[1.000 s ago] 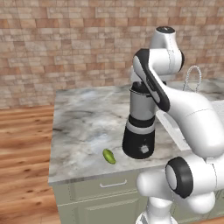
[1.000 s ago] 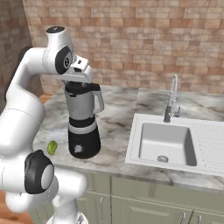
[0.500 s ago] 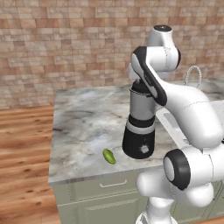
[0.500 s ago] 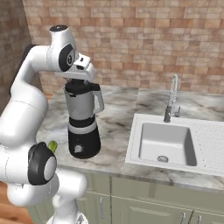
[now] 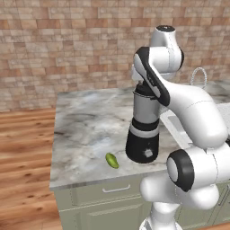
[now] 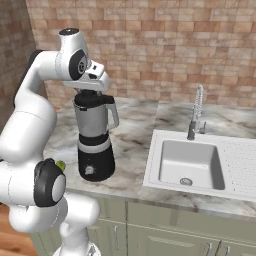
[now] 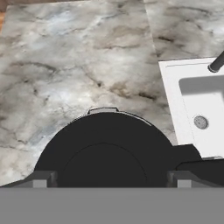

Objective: Open the blender lid, put the mango in the blender, close the lid, and start the blender.

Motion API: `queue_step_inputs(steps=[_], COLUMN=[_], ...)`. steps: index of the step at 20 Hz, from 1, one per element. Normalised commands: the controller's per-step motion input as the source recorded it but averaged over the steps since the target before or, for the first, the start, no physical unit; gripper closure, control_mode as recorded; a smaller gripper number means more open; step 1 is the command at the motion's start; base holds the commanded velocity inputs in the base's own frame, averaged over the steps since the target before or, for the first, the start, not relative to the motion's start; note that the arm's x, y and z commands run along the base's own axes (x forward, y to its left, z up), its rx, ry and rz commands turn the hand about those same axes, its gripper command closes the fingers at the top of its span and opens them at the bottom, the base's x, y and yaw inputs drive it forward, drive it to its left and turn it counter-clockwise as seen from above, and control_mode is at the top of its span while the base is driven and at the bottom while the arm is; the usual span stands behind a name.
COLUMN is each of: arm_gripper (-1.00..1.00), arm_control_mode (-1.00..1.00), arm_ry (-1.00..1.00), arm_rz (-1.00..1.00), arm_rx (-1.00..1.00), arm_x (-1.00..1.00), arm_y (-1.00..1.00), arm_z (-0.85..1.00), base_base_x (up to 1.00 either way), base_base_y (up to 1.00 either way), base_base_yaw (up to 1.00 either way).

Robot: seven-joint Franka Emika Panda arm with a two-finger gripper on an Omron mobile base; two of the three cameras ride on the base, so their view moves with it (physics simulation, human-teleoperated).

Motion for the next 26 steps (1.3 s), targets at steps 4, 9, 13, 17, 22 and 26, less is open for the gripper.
queue_step_inputs(steps=[4, 9, 13, 17, 22, 26], arm_gripper=[1.0, 1.0, 1.0, 1.0, 1.0, 1.0], arm_control_mode=[-1.0, -1.0, -1.0, -1.0, -1.0, -1.0], arm_ry=[0.0, 0.03, -0.01, -0.04, -0.08, -0.11], arm_rz=[0.0, 0.0, 0.0, 0.0, 0.0, -0.01], arm_rx=[0.0, 0.0, 0.0, 0.0, 0.0, 0.0], arm_x=[0.0, 0.0, 0.0, 0.0, 0.0, -0.21], arm_y=[0.01, 0.04, 0.02, 0.17, 0.05, 0.0], arm_z=[-0.01, 0.0, 0.25, 0.34, 0.51, 0.76], base_base_x=[0.0, 0.0, 0.0, 0.0, 0.0, 0.0], base_base_y=[0.0, 0.0, 0.0, 0.0, 0.0, 0.0], base_base_yaw=[0.0, 0.0, 0.0, 0.0, 0.0, 0.0])
